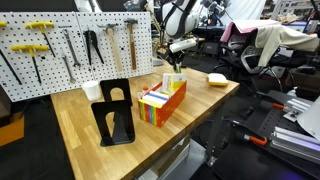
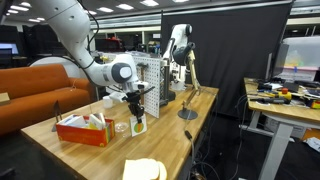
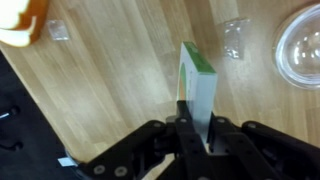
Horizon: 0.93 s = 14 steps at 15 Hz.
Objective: Move the green book forward. Pick up the yellow book from the book holder and put it on the table.
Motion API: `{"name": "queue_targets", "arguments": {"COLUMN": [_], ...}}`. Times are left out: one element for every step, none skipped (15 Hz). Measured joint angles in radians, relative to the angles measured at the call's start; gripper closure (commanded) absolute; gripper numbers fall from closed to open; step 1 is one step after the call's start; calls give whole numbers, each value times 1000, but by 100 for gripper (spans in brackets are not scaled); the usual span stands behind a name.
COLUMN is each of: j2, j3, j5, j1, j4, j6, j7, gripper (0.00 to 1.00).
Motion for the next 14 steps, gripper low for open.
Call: {"name": "queue_targets", "arguments": {"j2": [-47, -99, -155, -210, -267, -317, -365, -406, -440, -468, -488, -503, -511, -513], "j3": [-23, -45, -64, -76, -79, -77, -71, -63, -55, -47, -39, -32, -24, -15], "j5": [-12, -28, -48, -66, -78, -82, -86, -94, -98, -100, -100, -100, -100, -97], "j1": [6, 14, 24, 32, 37, 40, 41, 42, 41, 38, 33, 27, 18, 7], "j4": [-57, -121, -188, -255, -324, -387, -449, -503, -549, -588, -621, -647, -669, -686], "j6": [9, 19, 26, 29, 31, 32, 35, 38, 44, 52, 62, 71, 82, 99], "j7": [19, 43, 72, 103, 133, 156, 178, 201, 221, 237, 250, 261, 268, 269], "gripper": [96, 96, 96, 96, 96, 96, 96, 96, 96, 96, 96, 96, 96, 96]}}
